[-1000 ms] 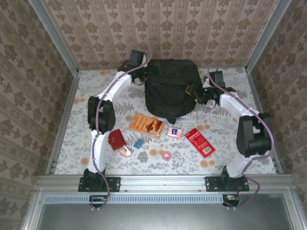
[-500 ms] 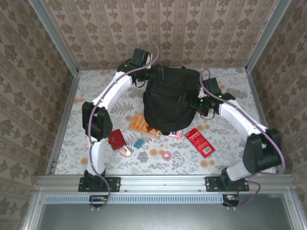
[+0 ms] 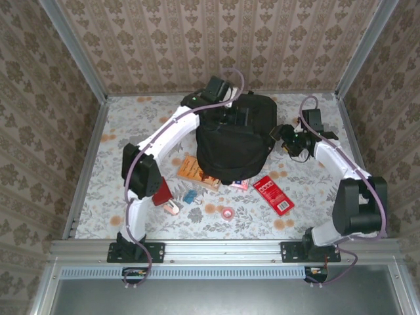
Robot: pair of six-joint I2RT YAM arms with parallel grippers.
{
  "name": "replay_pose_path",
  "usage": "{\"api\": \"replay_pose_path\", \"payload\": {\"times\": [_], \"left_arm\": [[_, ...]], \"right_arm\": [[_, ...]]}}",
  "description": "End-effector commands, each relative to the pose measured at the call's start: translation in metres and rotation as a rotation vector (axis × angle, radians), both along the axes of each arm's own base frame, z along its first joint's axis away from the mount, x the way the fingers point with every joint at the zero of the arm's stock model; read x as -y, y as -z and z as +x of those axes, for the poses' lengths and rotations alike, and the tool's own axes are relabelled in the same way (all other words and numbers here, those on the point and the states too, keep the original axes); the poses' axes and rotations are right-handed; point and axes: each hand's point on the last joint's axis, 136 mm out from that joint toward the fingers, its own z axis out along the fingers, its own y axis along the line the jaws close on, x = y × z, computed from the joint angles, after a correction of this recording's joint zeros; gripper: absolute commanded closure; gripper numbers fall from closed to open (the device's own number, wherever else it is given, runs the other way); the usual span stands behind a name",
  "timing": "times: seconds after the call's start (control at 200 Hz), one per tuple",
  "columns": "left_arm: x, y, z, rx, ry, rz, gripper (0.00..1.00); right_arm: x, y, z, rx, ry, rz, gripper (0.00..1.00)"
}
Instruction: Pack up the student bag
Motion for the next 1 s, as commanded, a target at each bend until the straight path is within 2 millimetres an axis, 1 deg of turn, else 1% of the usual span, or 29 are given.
{"api": "replay_pose_path", "payload": {"times": [0.0,0.105,0.23,0.325,0.39,0.435,0.475,0.55,0.62,0.745,0.8,0.825,0.9,0.995], "left_arm": [[0.027,0.008,-0.014,-0.134,0.001,-0.077,0.09],[0.031,0.018,-0.019,-0.166,-0.023,-0.060,0.09],[0.032,0.030,-0.023,-0.197,-0.037,-0.038,0.09],[0.032,0.034,-0.025,-0.200,-0.033,-0.025,0.09],[0.032,0.038,-0.025,-0.196,-0.030,-0.008,0.09],[0.031,0.039,-0.026,-0.195,-0.026,0.001,0.09],[0.031,0.040,-0.028,-0.197,-0.023,0.010,0.09],[0.030,0.044,-0.029,-0.199,-0.020,0.031,0.09],[0.029,0.046,-0.031,-0.197,-0.016,0.053,0.09],[0.028,0.055,-0.034,-0.211,-0.009,0.095,0.09],[0.027,0.059,-0.035,-0.223,-0.020,0.103,0.09],[0.027,0.060,-0.035,-0.228,-0.021,0.099,0.09],[0.029,0.063,-0.037,-0.246,-0.024,0.088,0.09],[0.033,0.068,-0.039,-0.288,-0.028,0.067,0.09]], "right_arm": [[0.001,-0.001,0.016,0.012,0.041,0.075,0.41],[0.004,0.010,0.023,-0.030,0.036,0.068,0.41],[-0.003,0.022,0.030,-0.051,0.010,0.103,0.45],[-0.012,0.024,0.034,-0.035,-0.018,0.142,0.46],[-0.016,0.021,0.037,-0.005,-0.034,0.168,0.47],[-0.020,0.017,0.038,0.019,-0.050,0.188,0.50],[-0.024,0.015,0.038,0.026,-0.066,0.201,0.55],[-0.027,0.012,0.035,0.034,-0.080,0.201,0.69],[-0.028,0.014,0.031,0.031,-0.082,0.205,0.80],[-0.031,0.020,0.026,0.028,-0.091,0.222,0.87],[-0.033,0.022,0.024,0.030,-0.100,0.230,0.88],[-0.033,0.022,0.024,0.035,-0.104,0.235,0.88],[-0.037,0.022,0.024,0.051,-0.123,0.256,0.93],[-0.044,0.013,0.025,0.102,-0.152,0.298,0.98]]}}
